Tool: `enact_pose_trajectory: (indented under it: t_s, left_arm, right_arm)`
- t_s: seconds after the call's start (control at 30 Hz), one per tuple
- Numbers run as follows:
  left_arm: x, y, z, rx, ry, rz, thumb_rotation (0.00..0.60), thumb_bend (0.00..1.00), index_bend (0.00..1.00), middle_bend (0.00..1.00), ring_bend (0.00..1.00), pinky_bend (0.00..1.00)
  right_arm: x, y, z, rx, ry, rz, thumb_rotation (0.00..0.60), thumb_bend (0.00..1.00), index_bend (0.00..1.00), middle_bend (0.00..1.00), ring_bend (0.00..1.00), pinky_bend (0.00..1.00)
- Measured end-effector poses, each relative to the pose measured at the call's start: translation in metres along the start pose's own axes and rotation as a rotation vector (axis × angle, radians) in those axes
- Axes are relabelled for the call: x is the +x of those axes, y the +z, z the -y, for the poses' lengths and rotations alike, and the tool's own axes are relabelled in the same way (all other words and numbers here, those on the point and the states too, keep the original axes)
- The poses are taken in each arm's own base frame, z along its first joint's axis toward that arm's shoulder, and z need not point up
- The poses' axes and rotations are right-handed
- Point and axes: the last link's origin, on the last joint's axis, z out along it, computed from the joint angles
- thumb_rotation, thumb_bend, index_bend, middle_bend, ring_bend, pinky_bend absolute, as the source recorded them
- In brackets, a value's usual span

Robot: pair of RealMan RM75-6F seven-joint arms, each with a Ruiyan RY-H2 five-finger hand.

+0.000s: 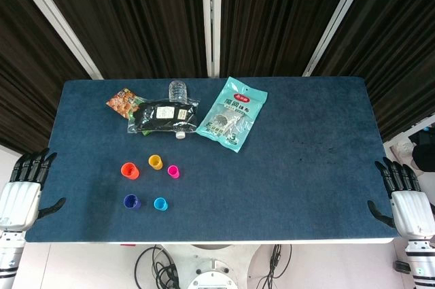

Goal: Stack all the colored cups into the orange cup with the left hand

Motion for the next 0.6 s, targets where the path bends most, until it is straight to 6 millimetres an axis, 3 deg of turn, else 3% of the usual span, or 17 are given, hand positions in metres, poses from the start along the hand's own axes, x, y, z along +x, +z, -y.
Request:
enact_pose_trajectory:
  t_s: [0.6]
  left_arm:
    - [-0.01,-0.003,-0.022,-0.099,0.004,0.074,0.6,0.15,0.07,0.0,0.0,0.0]
  right_arm:
    - [0.004,-0.002,-0.009,-0.025,0.045,-0.034,0.6,0.24,0.0,0.0,0.0,0.0]
